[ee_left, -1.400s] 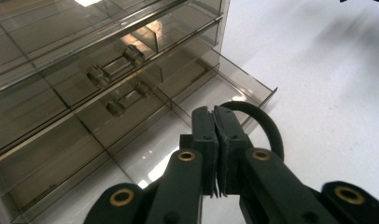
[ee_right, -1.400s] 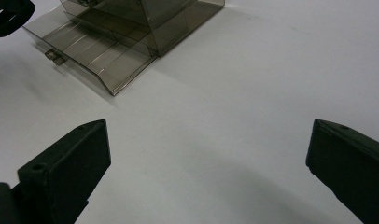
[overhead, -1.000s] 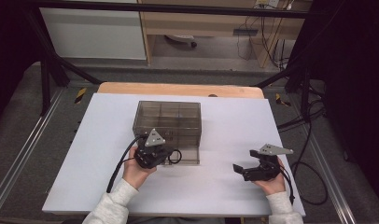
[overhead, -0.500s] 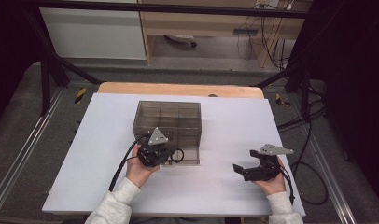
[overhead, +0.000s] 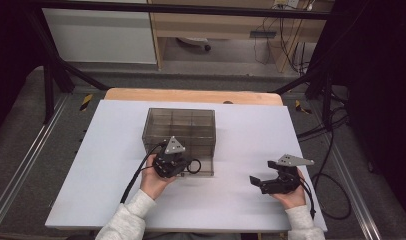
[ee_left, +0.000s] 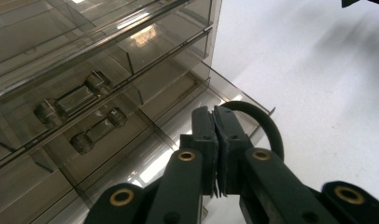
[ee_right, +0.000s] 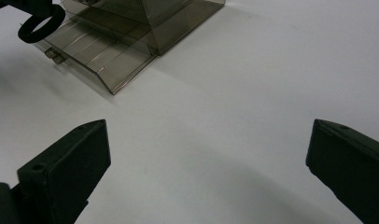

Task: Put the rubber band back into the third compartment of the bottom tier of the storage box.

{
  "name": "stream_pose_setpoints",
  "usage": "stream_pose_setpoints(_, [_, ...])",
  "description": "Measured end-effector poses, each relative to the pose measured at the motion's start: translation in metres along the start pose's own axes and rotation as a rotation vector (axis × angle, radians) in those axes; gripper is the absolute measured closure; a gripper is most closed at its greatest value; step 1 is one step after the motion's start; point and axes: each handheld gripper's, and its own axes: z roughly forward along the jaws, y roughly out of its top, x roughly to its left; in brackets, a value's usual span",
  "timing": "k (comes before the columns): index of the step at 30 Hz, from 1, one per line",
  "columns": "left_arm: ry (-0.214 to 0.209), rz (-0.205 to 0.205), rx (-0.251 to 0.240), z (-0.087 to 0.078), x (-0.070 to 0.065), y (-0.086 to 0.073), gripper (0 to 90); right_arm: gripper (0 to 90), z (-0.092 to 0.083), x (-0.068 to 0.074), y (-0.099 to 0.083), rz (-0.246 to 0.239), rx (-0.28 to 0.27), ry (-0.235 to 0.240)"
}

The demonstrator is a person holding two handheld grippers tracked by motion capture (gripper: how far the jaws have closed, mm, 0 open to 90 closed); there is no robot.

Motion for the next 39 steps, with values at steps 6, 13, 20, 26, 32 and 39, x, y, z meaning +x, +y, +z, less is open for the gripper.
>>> stream_pose_setpoints(6, [0.001, -0.006, -0.001, 0.004, 0.001, 0.000, 88.0, 0.5, 0.000, 0.000, 0.000, 0.000, 0.002, 0.001])
stream_pose_setpoints(13, [0.002, -0.005, -0.004, 0.009, 0.000, 0.003, 87.9, 0.5, 0.000, 0.000, 0.000, -0.003, 0.003, 0.000])
stream_pose_setpoints(20, [0.002, 0.003, 0.001, 0.015, -0.002, 0.007, 87.9, 0.5, 0.000, 0.000, 0.000, -0.002, 0.003, 0.001])
stream_pose_setpoints(26, [0.005, -0.003, 0.004, 0.021, -0.001, 0.007, 87.9, 0.5, 0.000, 0.000, 0.000, -0.004, 0.003, 0.000])
stream_pose_setpoints(32, [0.011, -0.006, 0.008, 0.028, 0.002, 0.006, 87.9, 0.5, 0.000, 0.000, 0.000, -0.001, 0.003, 0.001])
stream_pose_setpoints(39, [0.018, -0.006, 0.022, 0.034, 0.006, 0.004, 87.9, 0.5, 0.000, 0.000, 0.000, -0.002, 0.003, 0.000])
